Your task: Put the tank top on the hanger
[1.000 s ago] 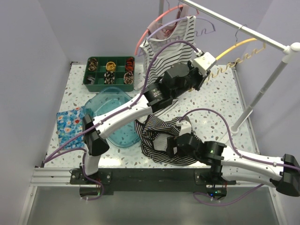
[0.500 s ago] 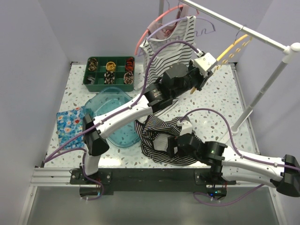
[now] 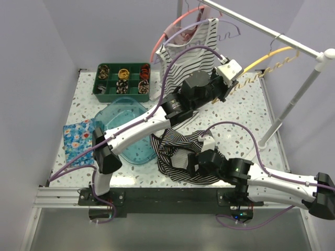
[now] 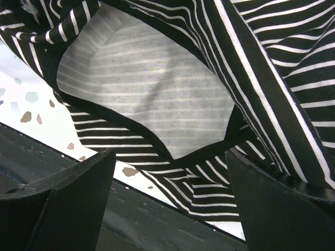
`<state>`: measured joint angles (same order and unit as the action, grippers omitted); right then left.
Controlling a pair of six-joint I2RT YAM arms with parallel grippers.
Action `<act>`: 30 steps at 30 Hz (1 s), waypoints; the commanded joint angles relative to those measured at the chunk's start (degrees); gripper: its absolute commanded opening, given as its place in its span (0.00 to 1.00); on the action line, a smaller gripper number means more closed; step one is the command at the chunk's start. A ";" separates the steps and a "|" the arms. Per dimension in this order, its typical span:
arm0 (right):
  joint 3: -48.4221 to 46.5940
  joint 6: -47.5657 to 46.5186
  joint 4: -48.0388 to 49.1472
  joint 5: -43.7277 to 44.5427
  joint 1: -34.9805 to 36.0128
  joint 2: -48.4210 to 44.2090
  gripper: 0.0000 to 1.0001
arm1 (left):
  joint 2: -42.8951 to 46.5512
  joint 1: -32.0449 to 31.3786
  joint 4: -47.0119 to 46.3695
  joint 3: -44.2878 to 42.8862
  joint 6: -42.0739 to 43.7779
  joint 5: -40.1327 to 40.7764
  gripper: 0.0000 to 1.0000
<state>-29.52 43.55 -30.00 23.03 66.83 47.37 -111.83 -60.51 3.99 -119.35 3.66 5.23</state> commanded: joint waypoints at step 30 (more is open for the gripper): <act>-1.41 0.75 -2.17 2.55 0.06 -1.85 0.91 | 14.17 1.71 -15.85 10.09 0.12 7.33 0.00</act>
<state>-29.52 43.90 -31.16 23.22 66.83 46.83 -104.09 -59.40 -4.36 -112.09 3.68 12.45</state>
